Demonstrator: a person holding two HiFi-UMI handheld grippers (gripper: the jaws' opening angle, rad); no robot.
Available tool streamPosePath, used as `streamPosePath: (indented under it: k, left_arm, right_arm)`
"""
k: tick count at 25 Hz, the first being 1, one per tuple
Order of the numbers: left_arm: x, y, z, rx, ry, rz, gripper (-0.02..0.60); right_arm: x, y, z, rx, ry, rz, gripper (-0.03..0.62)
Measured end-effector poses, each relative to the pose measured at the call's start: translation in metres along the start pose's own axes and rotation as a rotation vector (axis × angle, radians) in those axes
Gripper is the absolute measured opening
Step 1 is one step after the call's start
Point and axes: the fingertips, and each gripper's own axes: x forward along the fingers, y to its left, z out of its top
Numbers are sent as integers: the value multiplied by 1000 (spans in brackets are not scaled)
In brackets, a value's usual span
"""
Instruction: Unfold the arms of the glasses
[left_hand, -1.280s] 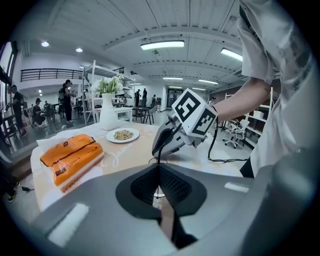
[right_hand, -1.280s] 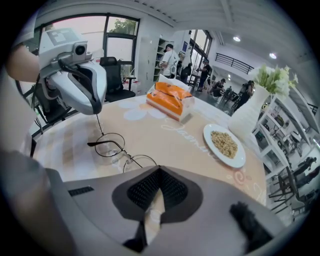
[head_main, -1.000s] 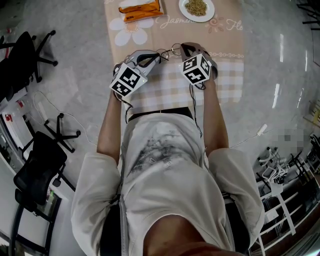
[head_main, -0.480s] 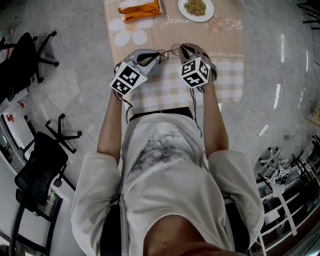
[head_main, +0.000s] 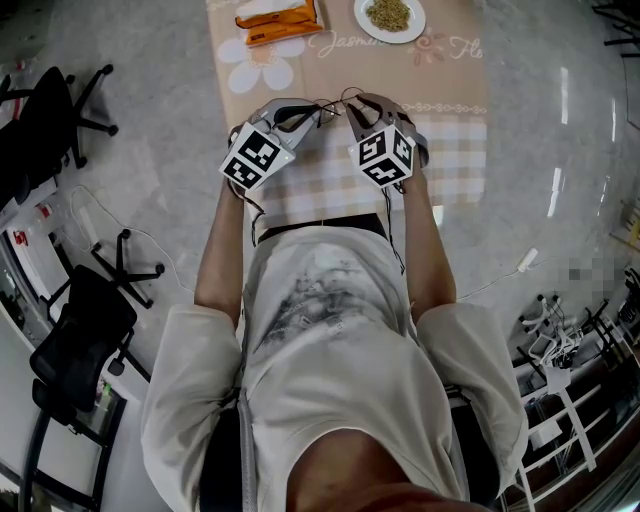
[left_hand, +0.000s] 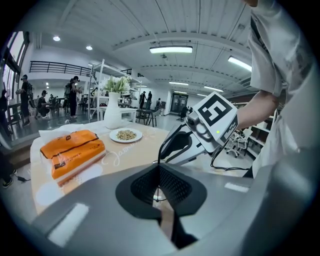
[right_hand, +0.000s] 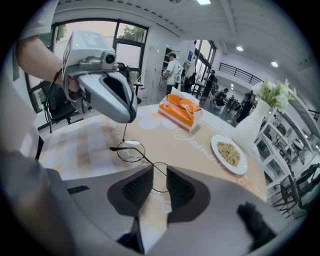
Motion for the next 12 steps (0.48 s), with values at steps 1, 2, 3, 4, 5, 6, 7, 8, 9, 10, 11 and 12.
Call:
streamPosePath:
  k: [1, 2, 3, 4, 5, 6, 7, 8, 9, 10, 11, 12]
  left_arm:
    - [0, 0, 0, 1, 0, 0, 6]
    - [0, 0, 0, 1, 0, 0, 6]
    - [0, 0, 0, 1, 1, -1, 6]
    - [0, -1, 0, 2, 1, -2, 6]
    - [0, -1, 0, 2, 2, -2, 6]
    - [0, -1, 0, 2, 2, -3, 6]
    - [0, -1, 0, 1, 2, -3, 6]
    - [0, -1, 1, 0, 1, -4, 6]
    - [0, -1, 1, -1, 1, -4, 6]
    - [0, -1, 1, -2, 0, -4, 6]
    - [0, -1, 1, -2, 0, -4, 6]
    - [-1, -1, 1, -2, 0, -3, 6]
  right_arm:
    - [-1, 2, 1, -5, -3, 4, 85]
    - [-1, 5, 3, -10, -7, 7, 88]
    - [-2, 8, 4, -16, -12, 11, 90]
    - [-3, 10, 6, -21, -16, 14, 93]
    - [-5, 13, 8, -26, -21, 17, 95]
    - [-6, 15, 9, -32, -25, 21, 97]
    - [-7, 18, 11, -38, -28, 25, 100]
    - [-7, 21, 12, -45, -30, 29, 103]
    - [-8, 24, 14, -51, -32, 33, 106]
    - [-8, 26, 15, -56, -33, 38, 109]
    - [-9, 29, 15, -60, -35, 44, 112]
    - [-9, 32, 16, -61, -37, 50, 114]
